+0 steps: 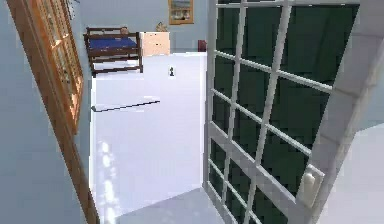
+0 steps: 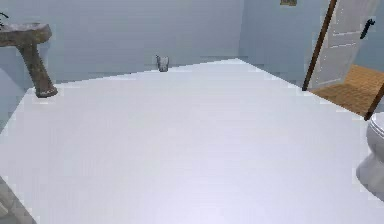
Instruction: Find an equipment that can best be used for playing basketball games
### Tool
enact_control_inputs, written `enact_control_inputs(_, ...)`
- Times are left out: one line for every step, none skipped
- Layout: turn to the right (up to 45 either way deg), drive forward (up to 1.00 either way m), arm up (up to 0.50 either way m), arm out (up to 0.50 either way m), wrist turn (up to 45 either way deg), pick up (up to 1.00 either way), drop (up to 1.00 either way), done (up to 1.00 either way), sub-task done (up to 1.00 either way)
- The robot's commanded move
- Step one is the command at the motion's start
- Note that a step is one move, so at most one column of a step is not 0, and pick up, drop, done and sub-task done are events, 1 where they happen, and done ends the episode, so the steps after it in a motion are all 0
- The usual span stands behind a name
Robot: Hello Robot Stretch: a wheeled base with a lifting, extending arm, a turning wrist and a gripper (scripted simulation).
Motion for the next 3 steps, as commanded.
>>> enact_control_inputs(0.0,0.55,0.00,0.00,0.0,0.00,0.00,0.00,0.00)
enact_control_inputs(-15.0,0.00,0.00,0.00,0.0,0.00,0.00,0.00,0.00)
enact_control_inputs(0.0,0.90,0.00,0.00,0.0,0.00,0.00,0.00,0.00)
